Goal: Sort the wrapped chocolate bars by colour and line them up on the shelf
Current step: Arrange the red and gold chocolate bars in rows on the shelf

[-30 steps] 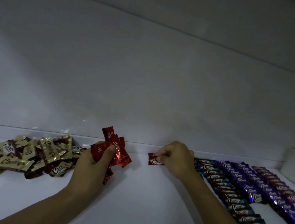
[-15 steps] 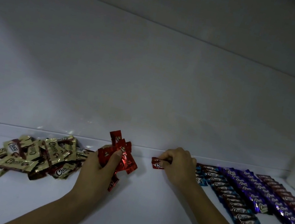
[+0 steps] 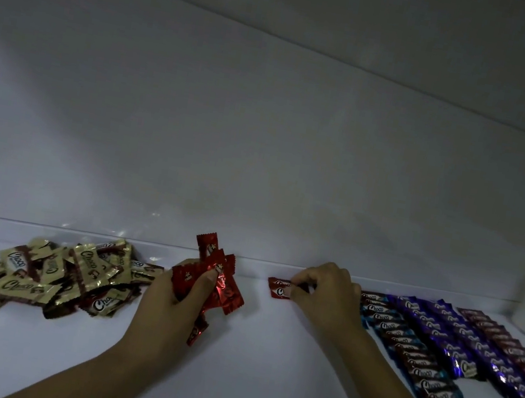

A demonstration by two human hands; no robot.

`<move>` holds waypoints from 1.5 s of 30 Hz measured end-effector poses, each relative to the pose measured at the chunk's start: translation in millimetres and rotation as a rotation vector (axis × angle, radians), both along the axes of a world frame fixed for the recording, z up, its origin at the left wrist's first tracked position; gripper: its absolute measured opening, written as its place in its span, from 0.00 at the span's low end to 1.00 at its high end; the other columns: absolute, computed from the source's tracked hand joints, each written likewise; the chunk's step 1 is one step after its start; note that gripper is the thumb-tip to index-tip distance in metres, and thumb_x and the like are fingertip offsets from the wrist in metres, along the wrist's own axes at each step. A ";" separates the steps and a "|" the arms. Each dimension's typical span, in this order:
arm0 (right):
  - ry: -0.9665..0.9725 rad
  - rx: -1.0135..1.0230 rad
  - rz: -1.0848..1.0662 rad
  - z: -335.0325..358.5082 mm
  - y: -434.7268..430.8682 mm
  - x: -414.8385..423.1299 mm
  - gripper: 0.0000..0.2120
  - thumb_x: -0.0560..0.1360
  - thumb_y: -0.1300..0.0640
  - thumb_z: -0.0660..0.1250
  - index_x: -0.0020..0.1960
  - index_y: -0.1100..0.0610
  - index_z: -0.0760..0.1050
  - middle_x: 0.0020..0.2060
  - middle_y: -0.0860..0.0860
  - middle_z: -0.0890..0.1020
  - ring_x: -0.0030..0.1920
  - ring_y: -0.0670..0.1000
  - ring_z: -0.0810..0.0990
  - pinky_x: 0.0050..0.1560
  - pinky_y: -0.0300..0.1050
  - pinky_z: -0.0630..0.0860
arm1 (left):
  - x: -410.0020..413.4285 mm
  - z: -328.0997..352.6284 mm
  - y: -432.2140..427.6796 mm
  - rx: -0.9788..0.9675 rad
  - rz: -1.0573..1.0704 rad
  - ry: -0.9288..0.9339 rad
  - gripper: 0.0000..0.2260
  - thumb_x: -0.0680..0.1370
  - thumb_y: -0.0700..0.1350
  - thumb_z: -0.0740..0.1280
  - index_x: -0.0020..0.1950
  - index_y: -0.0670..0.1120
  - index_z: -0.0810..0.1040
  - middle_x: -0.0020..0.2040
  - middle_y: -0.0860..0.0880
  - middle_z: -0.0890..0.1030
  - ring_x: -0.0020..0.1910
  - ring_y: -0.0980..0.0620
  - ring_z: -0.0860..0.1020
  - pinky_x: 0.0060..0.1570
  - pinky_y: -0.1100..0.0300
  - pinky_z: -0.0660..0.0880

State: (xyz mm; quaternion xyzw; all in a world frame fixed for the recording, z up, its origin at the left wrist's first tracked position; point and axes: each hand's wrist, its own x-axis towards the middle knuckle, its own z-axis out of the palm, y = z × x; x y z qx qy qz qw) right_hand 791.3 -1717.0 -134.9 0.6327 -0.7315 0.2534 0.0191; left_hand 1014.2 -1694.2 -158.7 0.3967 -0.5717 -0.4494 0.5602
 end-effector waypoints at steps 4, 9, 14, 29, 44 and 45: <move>-0.748 0.046 0.327 30.7 16.5 24.3 0.13 0.69 0.44 0.71 0.45 0.53 0.83 0.39 0.45 0.85 0.42 0.41 0.82 0.46 0.39 0.75 | 0.0 5.1 2.6 0.016 -0.121 -0.039 0.07 0.78 0.48 0.64 0.47 0.48 0.81 0.30 0.53 0.81 0.26 0.61 0.76 0.25 0.69 0.69; -0.795 0.384 0.582 38.0 31.8 51.6 0.20 0.62 0.48 0.76 0.52 0.52 0.80 0.40 0.50 0.85 0.45 0.49 0.84 0.50 0.38 0.78 | 2.6 7.4 5.2 -0.047 -0.168 -0.022 0.10 0.75 0.49 0.66 0.53 0.47 0.80 0.42 0.51 0.85 0.39 0.59 0.82 0.37 0.69 0.74; -0.917 0.322 0.507 31.5 31.3 55.7 0.12 0.68 0.62 0.75 0.50 0.61 0.79 0.41 0.56 0.85 0.42 0.52 0.84 0.43 0.38 0.80 | 4.8 8.1 5.2 -0.037 -0.132 0.045 0.08 0.76 0.47 0.65 0.51 0.46 0.80 0.33 0.56 0.82 0.30 0.63 0.78 0.31 0.73 0.70; -0.970 0.103 0.237 16.2 9.0 30.4 0.04 0.74 0.61 0.70 0.43 0.57 0.75 0.43 0.59 0.84 0.40 0.54 0.84 0.44 0.46 0.78 | 2.5 4.2 5.3 -0.016 -0.079 0.015 0.11 0.72 0.53 0.65 0.50 0.51 0.81 0.31 0.55 0.81 0.26 0.63 0.76 0.26 0.72 0.68; 0.010 0.016 0.090 7.1 6.3 -7.9 0.07 0.76 0.57 0.67 0.47 0.49 0.83 0.48 0.49 0.82 0.55 0.54 0.73 0.53 0.45 0.61 | -0.2 5.8 6.0 -0.039 -0.074 -0.064 0.05 0.77 0.45 0.65 0.49 0.51 0.80 0.32 0.58 0.82 0.28 0.64 0.77 0.29 0.74 0.70; 0.040 0.005 0.083 6.4 5.5 -7.2 0.07 0.76 0.56 0.67 0.48 0.48 0.83 0.49 0.50 0.81 0.55 0.54 0.73 0.52 0.45 0.61 | -0.4 6.1 6.2 -0.044 -0.071 -0.075 0.05 0.77 0.46 0.65 0.49 0.52 0.80 0.32 0.58 0.82 0.28 0.64 0.77 0.29 0.74 0.70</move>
